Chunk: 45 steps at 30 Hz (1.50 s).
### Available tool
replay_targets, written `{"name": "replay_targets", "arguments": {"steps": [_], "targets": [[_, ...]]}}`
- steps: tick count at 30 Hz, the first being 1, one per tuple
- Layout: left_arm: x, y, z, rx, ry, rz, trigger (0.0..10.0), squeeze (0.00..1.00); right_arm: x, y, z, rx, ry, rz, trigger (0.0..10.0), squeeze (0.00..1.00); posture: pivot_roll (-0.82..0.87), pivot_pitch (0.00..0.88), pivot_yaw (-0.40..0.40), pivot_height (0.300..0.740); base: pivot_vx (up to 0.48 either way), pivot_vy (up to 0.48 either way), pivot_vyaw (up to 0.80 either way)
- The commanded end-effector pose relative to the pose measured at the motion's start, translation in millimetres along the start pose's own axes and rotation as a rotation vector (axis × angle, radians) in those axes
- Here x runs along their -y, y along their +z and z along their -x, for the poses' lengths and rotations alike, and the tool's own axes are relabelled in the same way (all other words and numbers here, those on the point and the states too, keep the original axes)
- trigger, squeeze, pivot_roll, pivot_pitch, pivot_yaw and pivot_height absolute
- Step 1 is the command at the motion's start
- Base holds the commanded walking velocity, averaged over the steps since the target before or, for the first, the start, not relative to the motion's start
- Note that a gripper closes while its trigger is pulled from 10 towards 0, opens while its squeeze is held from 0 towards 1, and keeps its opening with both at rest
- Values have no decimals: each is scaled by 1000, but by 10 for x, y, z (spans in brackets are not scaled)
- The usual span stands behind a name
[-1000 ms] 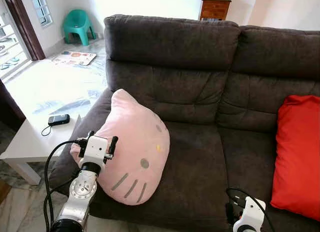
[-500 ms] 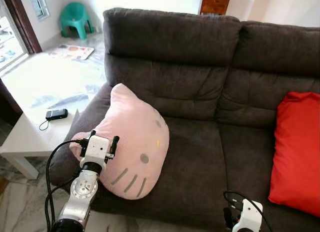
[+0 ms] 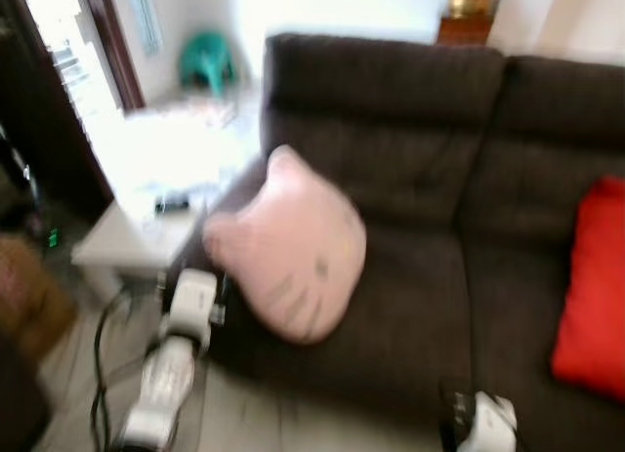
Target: Move the pillow to the sofa from floor
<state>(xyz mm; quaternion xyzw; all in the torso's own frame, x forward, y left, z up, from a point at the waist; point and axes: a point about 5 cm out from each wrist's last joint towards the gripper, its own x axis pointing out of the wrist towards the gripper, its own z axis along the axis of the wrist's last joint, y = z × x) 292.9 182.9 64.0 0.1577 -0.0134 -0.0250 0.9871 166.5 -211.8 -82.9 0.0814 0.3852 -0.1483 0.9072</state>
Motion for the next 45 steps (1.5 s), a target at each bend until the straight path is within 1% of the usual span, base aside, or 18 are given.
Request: {"name": "replay_targets", "arguments": {"steps": [1,2,4,5,8,9,11,12,13,15,16,19,20,24,32,35,41,45], "targets": [[-21,-19,-30,-26,-4,-10,10000,0,35,18,-4,3,-11,1,10000,0,124,0,-80,740,0,0,0],[-33,-128,-16,-96,-5,-6,10000,0,33,28,-8,5,-12,0,10000,0,123,0,-79,740,0,0,0],[-54,-244,20,-158,5,14,10000,0,31,40,-12,7,-14,-2,10000,0,122,0,-78,740,0,0,0],[-78,-356,64,-222,13,26,10000,0,28,48,-16,9,-17,-6,10000,0,117,0,-75,740,0,0,0],[-140,-556,172,-334,44,37,10000,0,21,58,-21,8,-20,-14,10000,0,108,0,-65,740,0,0,0],[-170,-649,238,-386,59,40,10000,0,20,61,-23,6,-21,-16,10000,0,104,0,-62,740,0,0,0],[-255,-949,510,-562,102,76,10000,0,32,47,-22,-6,-26,-27,10000,0,92,0,-53,740,0,0,0],[-255,-949,510,-562,102,76,10000,0,32,47,-22,-6,-26,-27,10000,0,92,0,-53,740,0,0,0],[-261,-1030,599,-613,104,88,10000,0,37,36,-19,-11,-25,-32,10000,0,92,0,-52,740,0,0,0],[-257,-1109,694,-663,97,98,10000,0,41,20,-14,-19,-22,-37,10000,0,89,0,-51,740,0,0,0],[-229,-1190,799,-718,77,100,10000,0,50,-10,-7,-33,-15,-39,10000,0,92,0,-52,740,0,0,0],[-184,-1276,913,-786,53,107,10000,0,45,-46,2,-54,4,-36,10000,0,90,0,-50,740,0,0,0],[-158,-1330,994,-830,46,112,10000,0,38,-61,5,-62,16,-32,10000,0,78,0,-42,740,0,0,0],[-119,-1405,1110,-902,42,138,10000,0,25,-64,7,-60,28,-58,10000,0,49,0,-23,740,0,0,0],[138,-1306,914,-871,-70,137,10000,0,176,-100,37,-56,-10,-75,10000,0,-77,0,25,740,0,0,0],[344,-1227,798,-854,-145,132,10000,0,328,-126,72,-42,-62,-110,10000,0,-141,0,49,740,0,0,0],[485,-1165,725,-836,-188,125,10000,0,424,-177,101,-62,-95,-167,10000,0,-125,0,27,740,0,0,0],[497,-1159,715,-840,-178,134,10000,0,396,-189,96,-86,-68,-131,10000,0,-101,0,-13,740,0,0,0]]}}
